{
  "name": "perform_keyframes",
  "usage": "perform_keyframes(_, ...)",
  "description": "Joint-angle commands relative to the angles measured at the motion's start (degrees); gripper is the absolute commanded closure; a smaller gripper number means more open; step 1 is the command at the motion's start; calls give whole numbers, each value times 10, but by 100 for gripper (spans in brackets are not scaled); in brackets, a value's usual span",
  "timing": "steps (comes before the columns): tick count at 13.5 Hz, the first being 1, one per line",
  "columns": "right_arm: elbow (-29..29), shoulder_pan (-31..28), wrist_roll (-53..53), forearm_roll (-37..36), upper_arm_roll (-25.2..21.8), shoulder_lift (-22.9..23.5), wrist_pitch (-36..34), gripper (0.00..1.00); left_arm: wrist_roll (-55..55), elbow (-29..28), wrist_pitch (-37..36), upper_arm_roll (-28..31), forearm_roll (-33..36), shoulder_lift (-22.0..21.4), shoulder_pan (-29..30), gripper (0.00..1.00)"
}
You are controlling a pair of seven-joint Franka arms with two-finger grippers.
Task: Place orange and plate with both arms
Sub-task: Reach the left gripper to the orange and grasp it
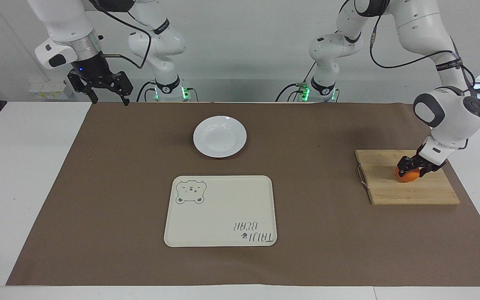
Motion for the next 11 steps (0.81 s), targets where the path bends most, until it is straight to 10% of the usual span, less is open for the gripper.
perform_keyframes(1, -10, -7, -15, -1, 1, -6, 12, 0, 3, -6, 6, -2, -2, -21, -6, 100)
perform_keyframes(11, -12, -6, -15, 0, 1, -7, 12, 0, -130, -7, -62, -6, -2, -96, -260, 100)
